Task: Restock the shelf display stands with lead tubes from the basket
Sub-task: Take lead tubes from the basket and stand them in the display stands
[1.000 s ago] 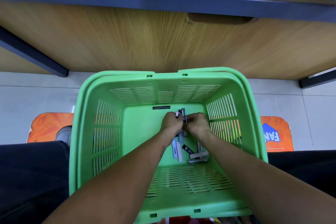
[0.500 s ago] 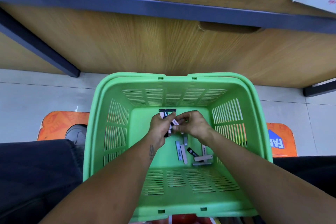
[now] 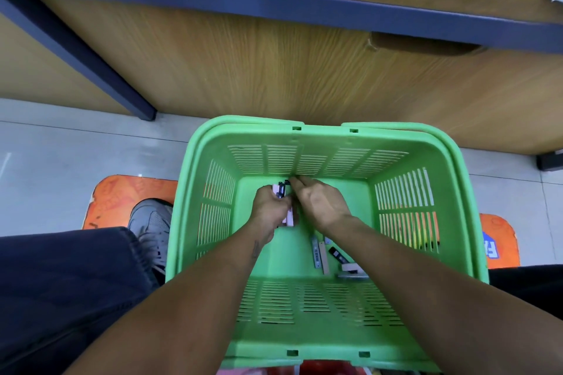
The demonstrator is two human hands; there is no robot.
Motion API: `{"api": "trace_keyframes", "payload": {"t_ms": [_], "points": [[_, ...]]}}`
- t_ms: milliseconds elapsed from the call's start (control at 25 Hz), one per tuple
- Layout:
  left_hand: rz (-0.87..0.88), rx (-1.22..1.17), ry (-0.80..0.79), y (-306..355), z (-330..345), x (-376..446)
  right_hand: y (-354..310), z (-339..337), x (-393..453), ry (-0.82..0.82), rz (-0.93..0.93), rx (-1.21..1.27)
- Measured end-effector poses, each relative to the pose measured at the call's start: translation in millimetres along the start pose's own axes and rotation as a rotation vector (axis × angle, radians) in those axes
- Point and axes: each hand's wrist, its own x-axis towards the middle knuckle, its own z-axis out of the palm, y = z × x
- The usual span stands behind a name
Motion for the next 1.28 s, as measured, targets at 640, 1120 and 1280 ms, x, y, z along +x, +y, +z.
{"api": "trace_keyframes", "payload": {"t_ms": [640, 1120, 1280], "points": [[-0.062, 0.687, 0.085, -36.1, 73.4, -46.8, 38.1, 10.4, -51.1, -0.172, 0.619, 0.422], [0.038, 0.854, 0.131, -30.7, 67.5, -50.1, 43.7, 16.0, -55.9, -0.140, 0.478, 0.087], [0.130, 0.946, 0.017, -34.7, 60.7, -55.5, 47.4, 18.7, -55.0, -0.152, 0.497, 0.130]]}}
